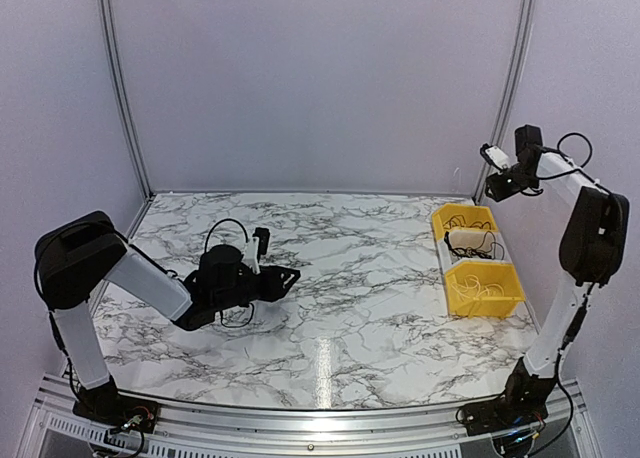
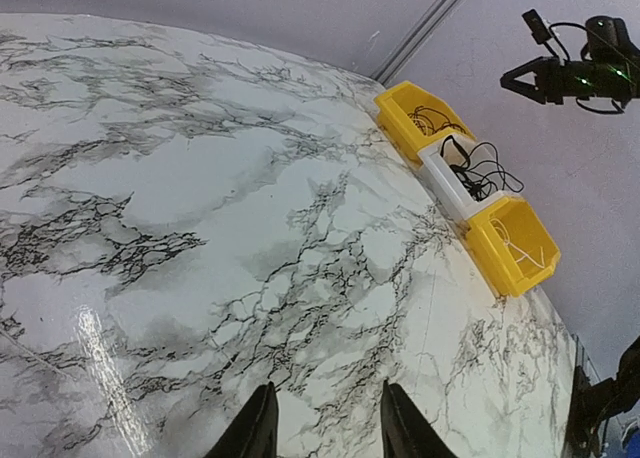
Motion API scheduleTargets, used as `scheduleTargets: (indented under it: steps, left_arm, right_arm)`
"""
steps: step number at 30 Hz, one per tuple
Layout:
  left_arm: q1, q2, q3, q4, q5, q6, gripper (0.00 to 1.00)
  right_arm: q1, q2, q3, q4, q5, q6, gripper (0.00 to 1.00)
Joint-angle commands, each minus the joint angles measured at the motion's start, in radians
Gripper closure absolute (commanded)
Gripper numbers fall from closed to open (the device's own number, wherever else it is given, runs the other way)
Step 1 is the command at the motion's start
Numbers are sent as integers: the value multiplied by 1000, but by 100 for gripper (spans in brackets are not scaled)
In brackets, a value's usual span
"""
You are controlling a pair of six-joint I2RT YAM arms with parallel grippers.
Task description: Untangle the cables
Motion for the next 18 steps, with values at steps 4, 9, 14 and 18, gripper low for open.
scheduleTargets:
  steps: [4, 9, 14, 18]
  left_arm:
    - [33, -231, 67, -352, -62, 23, 54]
    - [74, -382, 189, -747, -171, 94, 42]
    - [103, -459, 348, -1097, -296, 225, 23]
    - [136, -514, 408, -1175, -380, 274, 1]
  right_arm:
    - [20, -346, -299, 108, -371, 78, 55]
    - [87, -579, -509, 232, -397, 169, 36]
    - [168, -776, -676, 420, -396, 274, 2]
    - [223, -844, -706, 479, -389, 341, 1]
